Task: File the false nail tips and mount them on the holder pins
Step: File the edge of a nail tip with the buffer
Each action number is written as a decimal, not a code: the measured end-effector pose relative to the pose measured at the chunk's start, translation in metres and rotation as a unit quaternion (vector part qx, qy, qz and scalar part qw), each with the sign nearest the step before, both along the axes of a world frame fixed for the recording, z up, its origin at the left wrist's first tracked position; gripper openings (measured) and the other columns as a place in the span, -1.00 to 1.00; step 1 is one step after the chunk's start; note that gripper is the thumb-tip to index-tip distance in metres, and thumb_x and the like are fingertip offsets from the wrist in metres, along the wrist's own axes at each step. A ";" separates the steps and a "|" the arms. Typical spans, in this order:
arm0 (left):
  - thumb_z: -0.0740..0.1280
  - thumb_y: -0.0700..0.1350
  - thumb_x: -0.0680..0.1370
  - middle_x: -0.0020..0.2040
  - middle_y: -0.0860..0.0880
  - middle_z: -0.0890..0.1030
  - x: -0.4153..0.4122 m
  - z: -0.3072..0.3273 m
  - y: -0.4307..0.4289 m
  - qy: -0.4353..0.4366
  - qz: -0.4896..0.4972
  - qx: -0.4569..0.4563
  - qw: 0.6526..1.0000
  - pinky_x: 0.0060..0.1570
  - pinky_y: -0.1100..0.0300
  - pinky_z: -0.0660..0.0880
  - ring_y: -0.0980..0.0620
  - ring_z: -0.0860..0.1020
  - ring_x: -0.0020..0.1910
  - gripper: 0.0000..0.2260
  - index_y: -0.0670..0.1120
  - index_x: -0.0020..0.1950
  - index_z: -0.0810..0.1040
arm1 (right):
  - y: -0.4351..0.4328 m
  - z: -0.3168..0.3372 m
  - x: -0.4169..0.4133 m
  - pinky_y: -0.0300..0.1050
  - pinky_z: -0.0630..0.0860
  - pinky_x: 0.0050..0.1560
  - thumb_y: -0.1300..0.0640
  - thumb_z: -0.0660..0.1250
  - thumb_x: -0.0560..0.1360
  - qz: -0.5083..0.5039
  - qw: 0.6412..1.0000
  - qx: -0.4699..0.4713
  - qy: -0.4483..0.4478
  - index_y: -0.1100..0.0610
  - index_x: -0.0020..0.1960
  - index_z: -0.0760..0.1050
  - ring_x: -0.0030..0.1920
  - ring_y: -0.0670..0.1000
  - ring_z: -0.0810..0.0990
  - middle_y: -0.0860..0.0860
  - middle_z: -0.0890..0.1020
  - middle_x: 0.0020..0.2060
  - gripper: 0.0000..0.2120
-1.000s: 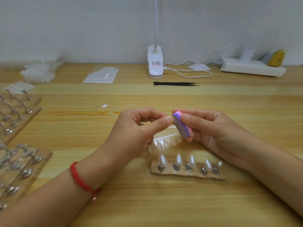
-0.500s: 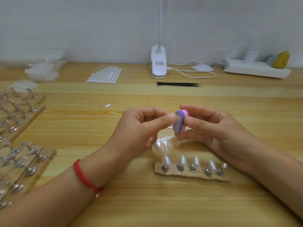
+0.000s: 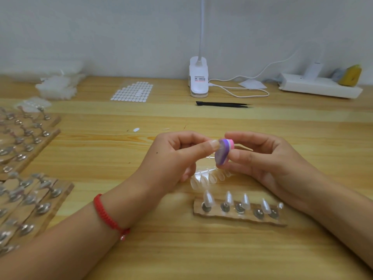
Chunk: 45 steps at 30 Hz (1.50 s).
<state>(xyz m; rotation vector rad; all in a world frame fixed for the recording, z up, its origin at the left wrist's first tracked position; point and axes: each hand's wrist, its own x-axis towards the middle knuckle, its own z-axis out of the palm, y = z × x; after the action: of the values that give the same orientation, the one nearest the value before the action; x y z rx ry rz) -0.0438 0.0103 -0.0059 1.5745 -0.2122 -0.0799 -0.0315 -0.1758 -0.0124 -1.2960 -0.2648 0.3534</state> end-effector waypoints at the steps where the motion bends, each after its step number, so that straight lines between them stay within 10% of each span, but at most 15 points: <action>1: 0.41 -0.01 0.30 -0.60 0.11 0.38 0.000 0.000 0.000 0.000 0.003 -0.002 1.000 -0.59 0.38 0.21 0.16 0.25 -0.65 -0.87 -0.06 -0.29 0.64 | 0.000 0.000 0.000 -0.11 0.61 -0.04 0.22 0.52 0.20 -0.004 1.000 -0.001 -0.002 0.11 -0.02 0.70 -0.04 0.05 0.69 0.13 0.72 -0.11 -0.66; 45: 0.41 -0.15 0.44 -0.60 0.12 0.37 0.000 -0.001 -0.004 0.016 0.018 -0.007 1.000 -0.61 0.41 0.19 0.18 0.24 -0.65 -0.91 -0.10 -0.26 0.64 | 0.002 -0.001 0.000 -0.11 0.63 -0.13 0.33 0.50 0.22 -0.020 1.000 0.019 0.005 0.11 -0.14 0.71 -0.16 0.03 0.70 0.08 0.70 -0.21 -0.76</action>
<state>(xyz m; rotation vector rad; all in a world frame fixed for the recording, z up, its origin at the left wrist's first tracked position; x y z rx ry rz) -0.0436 0.0063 -0.0070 1.5606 -0.1593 -0.0751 -0.0312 -0.1741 -0.0131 -1.2597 -0.2356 0.3193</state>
